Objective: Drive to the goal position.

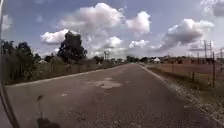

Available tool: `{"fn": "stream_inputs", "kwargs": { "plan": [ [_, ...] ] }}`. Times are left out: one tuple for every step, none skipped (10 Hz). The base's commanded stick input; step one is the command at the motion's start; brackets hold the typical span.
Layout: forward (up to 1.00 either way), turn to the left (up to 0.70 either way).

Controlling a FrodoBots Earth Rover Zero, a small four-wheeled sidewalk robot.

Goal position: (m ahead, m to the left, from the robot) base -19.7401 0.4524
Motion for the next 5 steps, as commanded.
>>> {"fn": "stream_inputs", "kwargs": {
  "plan": [
    [0.04,0.0],
    [0.04,0.0],
    [0.04,0.0],
    [0.04,0.0],
    [0.04,0.0]
  ]
}}
